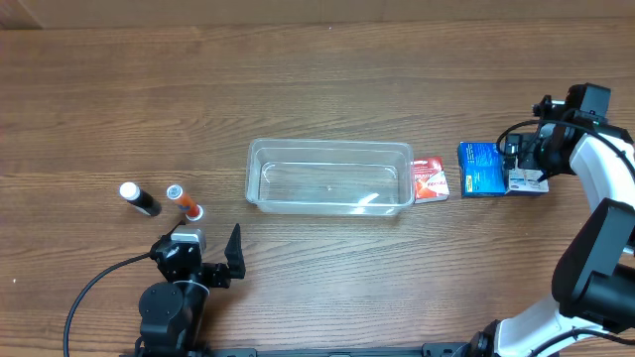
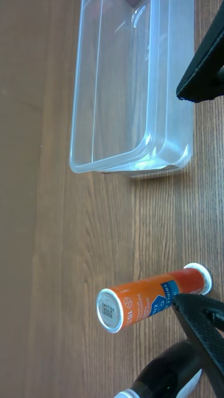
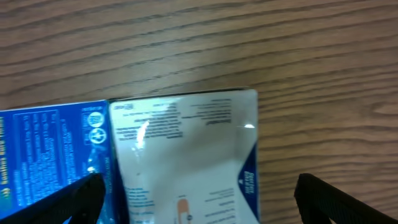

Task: Pack container
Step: 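Reach right gripper to the white medicine box and grasp it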

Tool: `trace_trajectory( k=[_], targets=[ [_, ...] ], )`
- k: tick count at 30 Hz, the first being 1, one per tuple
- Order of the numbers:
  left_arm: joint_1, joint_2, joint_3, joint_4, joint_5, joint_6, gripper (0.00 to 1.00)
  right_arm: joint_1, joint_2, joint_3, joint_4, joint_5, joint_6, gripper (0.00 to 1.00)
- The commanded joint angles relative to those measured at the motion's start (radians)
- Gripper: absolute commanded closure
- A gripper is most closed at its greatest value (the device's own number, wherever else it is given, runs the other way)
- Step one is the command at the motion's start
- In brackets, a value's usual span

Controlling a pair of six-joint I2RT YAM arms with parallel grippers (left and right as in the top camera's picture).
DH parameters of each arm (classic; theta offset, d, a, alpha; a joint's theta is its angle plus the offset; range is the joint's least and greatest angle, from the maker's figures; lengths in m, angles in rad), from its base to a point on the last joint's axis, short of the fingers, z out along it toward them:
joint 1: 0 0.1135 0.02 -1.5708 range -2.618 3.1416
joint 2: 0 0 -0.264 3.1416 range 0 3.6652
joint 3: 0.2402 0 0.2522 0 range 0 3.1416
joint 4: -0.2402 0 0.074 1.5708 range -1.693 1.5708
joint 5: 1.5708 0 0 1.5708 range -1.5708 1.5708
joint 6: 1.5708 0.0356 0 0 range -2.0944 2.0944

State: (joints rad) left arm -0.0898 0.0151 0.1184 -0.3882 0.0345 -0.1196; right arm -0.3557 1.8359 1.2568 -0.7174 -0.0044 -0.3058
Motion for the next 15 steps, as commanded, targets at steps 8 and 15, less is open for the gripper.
trace_trajectory(
  k=[8, 15],
  targets=[
    [0.004, -0.01, -0.005, 0.005, 0.008, 0.015, 0.0, -0.006, 0.106, 0.017, 0.04, 0.091, 0.052, 0.0],
    [0.004, -0.01, -0.005, 0.005, 0.008, 0.015, 0.0, -0.006, 0.107, 0.017, 0.059, 0.113, 0.065, 0.0]
  ],
)
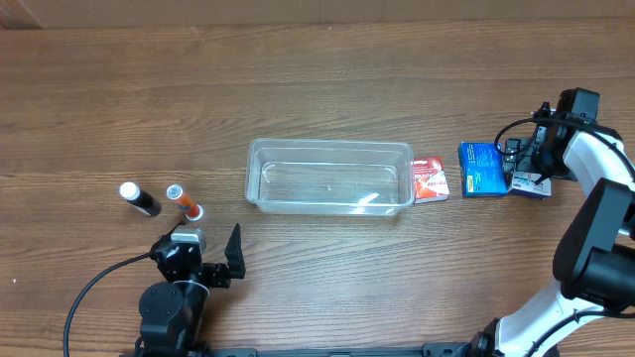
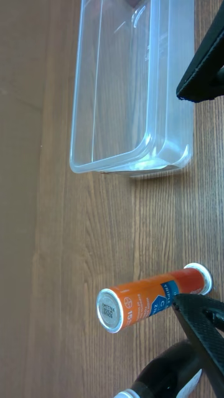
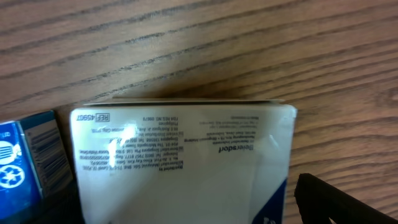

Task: Pack container
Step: 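Reach right gripper to the white medicine box and grasp it, then carry the white box with right gripper into the container and release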

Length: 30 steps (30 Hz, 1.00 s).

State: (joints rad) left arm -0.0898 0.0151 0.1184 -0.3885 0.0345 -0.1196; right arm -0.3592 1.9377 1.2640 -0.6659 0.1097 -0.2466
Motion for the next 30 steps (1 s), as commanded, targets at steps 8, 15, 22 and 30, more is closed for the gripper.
trace_trajectory(
  k=[8, 15, 22, 30],
  targets=[
    [0.004, -0.01, -0.005, 0.005, 0.008, 0.015, 0.0, -0.003, -0.015, 0.027, -0.059, 0.002, 0.339, 0.23],
    [0.004, -0.01, -0.005, 0.005, 0.008, 0.015, 0.0, 0.109, -0.333, 0.186, -0.289, -0.098, 0.434, 0.32],
    [0.004, -0.01, -0.005, 0.005, 0.008, 0.015, 0.0, 0.582, -0.557, 0.19, -0.336, -0.118, 0.517, 0.32],
    [0.004, -0.01, -0.005, 0.005, 0.008, 0.015, 0.0, 0.785, -0.409, 0.188, -0.311, -0.037, 0.578, 0.32]
  ],
)
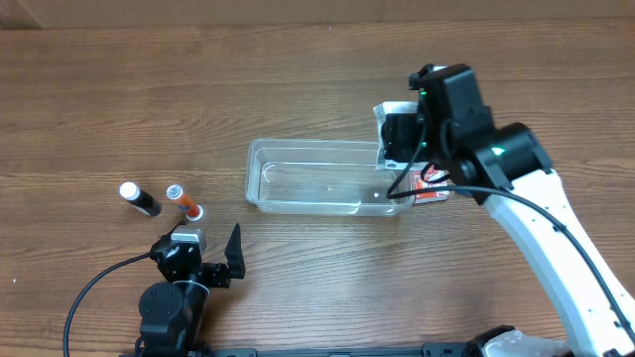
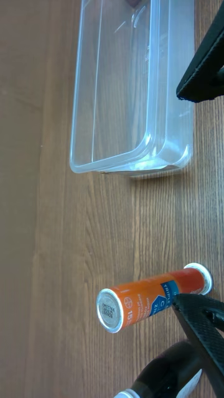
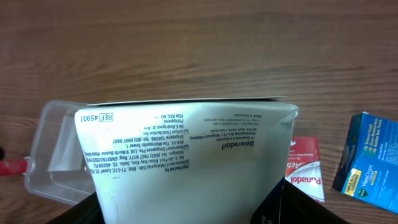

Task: Pack container
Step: 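Carry the white box with right gripper into the container and release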

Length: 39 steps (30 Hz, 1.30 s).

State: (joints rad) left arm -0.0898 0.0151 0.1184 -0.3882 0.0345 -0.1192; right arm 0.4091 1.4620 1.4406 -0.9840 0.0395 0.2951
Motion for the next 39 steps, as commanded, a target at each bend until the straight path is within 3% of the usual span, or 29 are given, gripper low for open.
trace_trajectory(
  k=[1, 4, 13, 16, 18, 26, 31, 39],
  targets=[
    [0.004, -0.01, -0.005, 0.005, 0.008, 0.015, 0.0, 0.021, 0.097, 0.012, -0.009, 0.031, 0.058, 0.32],
    [0.004, -0.01, -0.005, 0.005, 0.008, 0.015, 0.0, 0.031, 0.185, -0.024, -0.027, 0.005, 0.126, 0.32],
    [0.004, -0.01, -0.005, 0.005, 0.008, 0.015, 0.0, 0.042, 0.374, -0.114, 0.072, 0.039, 0.129, 0.31],
    [0.004, -0.01, -0.005, 0.005, 0.008, 0.015, 0.0, 0.042, 0.379, -0.113, 0.098, 0.13, 0.111, 0.13],
    [0.004, -0.01, -0.005, 0.005, 0.008, 0.015, 0.0, 0.042, 0.378, -0.095, 0.103, 0.165, 0.09, 0.12],
    [0.004, -0.01, -0.005, 0.005, 0.008, 0.015, 0.0, 0.042, 0.194, 0.137, -0.002, 0.174, 0.09, 0.06],
    [0.004, -0.01, -0.005, 0.005, 0.008, 0.015, 0.0, 0.042, 0.052, 0.139, -0.05, 0.186, 0.09, 0.04],
    [0.004, -0.01, -0.005, 0.005, 0.008, 0.015, 0.0, 0.04, 0.032, 0.139, -0.126, 0.188, 0.095, 0.0]
  ],
)
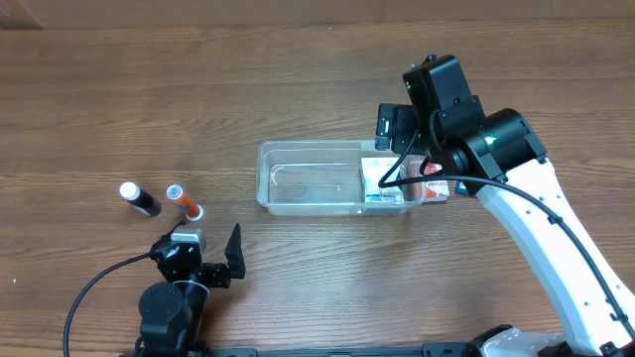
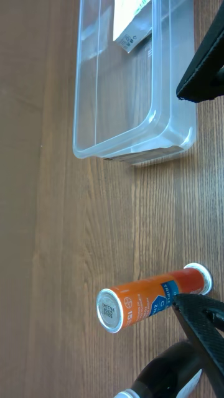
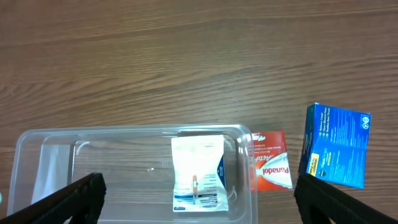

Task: Pack container
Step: 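Carry the white box with right gripper into the container and release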

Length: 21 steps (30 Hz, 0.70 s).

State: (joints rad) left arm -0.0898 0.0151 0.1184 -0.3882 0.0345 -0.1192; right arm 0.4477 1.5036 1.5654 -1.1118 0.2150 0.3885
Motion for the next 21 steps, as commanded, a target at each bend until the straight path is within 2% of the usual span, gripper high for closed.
trace_trajectory(
  k=[1, 6, 13, 14, 15, 19, 21],
  targets=[
    [0.004, -0.01, -0.005, 0.005, 0.008, 0.015, 0.0, 0.002, -0.01, 0.014, -0.002, 0.006, 0.001, 0.0],
    [0.004, -0.01, -0.005, 0.005, 0.008, 0.015, 0.0, 0.002, -0.009, 0.011, -0.008, -0.082, 0.001, 0.0],
    [0.004, -0.01, -0.005, 0.005, 0.008, 0.015, 0.0, -0.005, 0.019, 0.006, -0.064, -0.05, 0.01, 0.0],
    [0.004, -0.01, -0.005, 0.005, 0.008, 0.015, 0.0, -0.046, 0.037, 0.006, -0.098, 0.033, 0.074, 0.0],
    [0.004, -0.01, -0.005, 0.005, 0.008, 0.015, 0.0, -0.109, 0.051, 0.006, -0.106, 0.033, 0.079, 0.0],
    [0.004, -0.01, -0.005, 0.005, 0.008, 0.015, 0.0, -0.436, 0.116, 0.006, -0.071, -0.178, -0.089, 0.0],
    [0.004, -0.01, -0.005, 0.005, 0.008, 0.015, 0.0, -0.548, 0.158, 0.006, -0.07, -0.196, -0.124, 0.0]
  ],
)
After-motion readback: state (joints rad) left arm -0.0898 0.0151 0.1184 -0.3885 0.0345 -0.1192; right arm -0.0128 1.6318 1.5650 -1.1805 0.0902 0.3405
